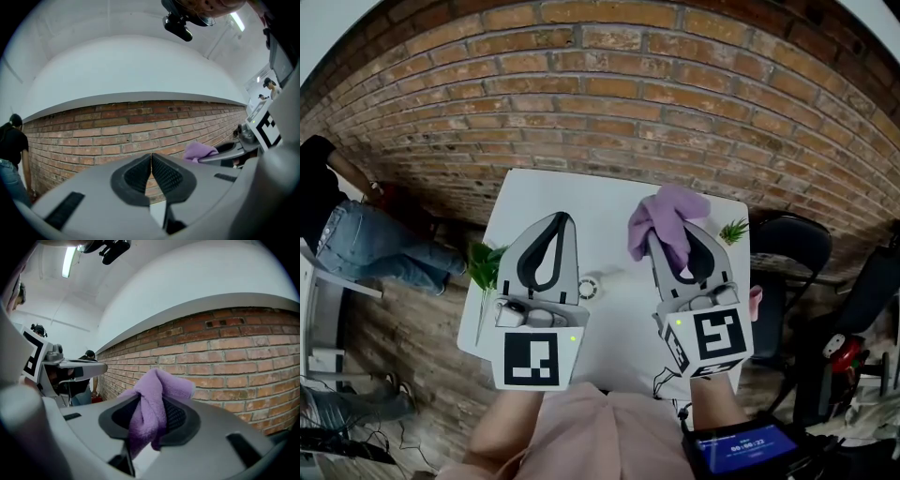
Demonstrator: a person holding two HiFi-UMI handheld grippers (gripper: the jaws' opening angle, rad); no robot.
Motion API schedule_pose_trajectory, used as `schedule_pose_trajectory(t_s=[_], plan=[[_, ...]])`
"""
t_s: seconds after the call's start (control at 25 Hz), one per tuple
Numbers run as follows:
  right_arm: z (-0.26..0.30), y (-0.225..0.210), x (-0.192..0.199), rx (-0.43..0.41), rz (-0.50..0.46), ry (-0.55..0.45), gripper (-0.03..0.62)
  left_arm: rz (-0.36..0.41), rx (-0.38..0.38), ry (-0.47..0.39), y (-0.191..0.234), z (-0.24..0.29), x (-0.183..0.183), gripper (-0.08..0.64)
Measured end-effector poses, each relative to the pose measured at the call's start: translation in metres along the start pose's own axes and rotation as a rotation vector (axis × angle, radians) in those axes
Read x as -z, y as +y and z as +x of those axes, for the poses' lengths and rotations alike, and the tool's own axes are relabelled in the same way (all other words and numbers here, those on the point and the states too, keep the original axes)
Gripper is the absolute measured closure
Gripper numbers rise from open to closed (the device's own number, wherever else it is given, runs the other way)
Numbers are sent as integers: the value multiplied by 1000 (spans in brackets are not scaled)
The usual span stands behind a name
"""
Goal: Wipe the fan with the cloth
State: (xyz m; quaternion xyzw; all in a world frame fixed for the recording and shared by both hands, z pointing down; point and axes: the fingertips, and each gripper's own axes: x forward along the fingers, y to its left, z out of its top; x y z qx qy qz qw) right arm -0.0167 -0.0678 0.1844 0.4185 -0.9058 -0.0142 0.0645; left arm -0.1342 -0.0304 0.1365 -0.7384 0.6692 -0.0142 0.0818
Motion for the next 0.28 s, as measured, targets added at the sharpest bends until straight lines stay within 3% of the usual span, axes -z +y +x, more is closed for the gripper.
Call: schedule_pose_trajectory(t_s=[0.28], plan=[[5, -4, 1, 2, -1, 4, 473, -1, -1, 1, 0, 8, 0, 545]])
